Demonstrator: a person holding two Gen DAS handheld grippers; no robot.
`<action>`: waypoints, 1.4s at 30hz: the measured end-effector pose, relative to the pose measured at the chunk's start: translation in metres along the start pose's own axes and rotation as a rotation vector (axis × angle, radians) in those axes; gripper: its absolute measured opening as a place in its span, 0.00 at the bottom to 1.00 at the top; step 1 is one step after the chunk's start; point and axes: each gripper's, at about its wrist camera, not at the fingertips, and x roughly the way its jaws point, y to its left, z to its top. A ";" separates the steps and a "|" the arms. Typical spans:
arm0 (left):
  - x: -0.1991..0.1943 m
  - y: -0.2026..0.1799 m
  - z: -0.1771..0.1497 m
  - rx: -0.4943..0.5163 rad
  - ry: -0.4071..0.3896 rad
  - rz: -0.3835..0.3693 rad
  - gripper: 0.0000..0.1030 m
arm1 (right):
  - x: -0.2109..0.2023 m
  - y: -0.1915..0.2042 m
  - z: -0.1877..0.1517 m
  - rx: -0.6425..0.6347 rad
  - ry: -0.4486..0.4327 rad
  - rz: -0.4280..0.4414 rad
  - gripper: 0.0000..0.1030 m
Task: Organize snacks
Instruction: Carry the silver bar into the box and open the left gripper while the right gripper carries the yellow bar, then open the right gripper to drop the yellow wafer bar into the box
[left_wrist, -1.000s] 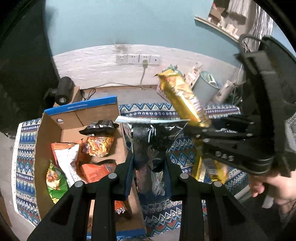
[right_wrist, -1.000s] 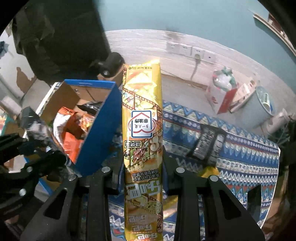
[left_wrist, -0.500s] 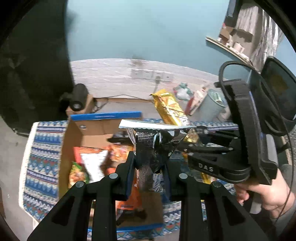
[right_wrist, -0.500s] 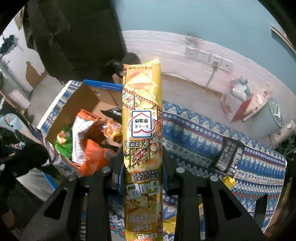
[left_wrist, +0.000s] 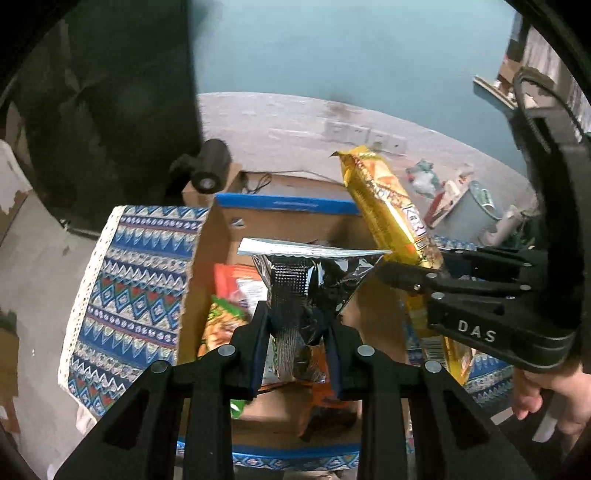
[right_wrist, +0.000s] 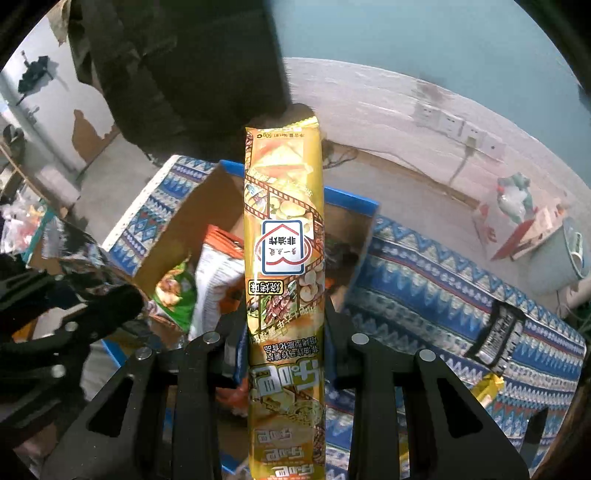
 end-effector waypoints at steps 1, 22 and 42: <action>0.002 0.005 -0.001 -0.006 0.007 0.010 0.27 | 0.002 0.002 0.001 0.000 0.002 0.003 0.29; 0.046 0.049 -0.010 -0.152 0.144 0.107 0.62 | 0.052 0.019 0.011 0.034 0.067 0.034 0.29; 0.041 0.004 -0.004 -0.072 0.125 0.080 0.70 | 0.022 -0.018 -0.005 0.108 0.032 -0.012 0.67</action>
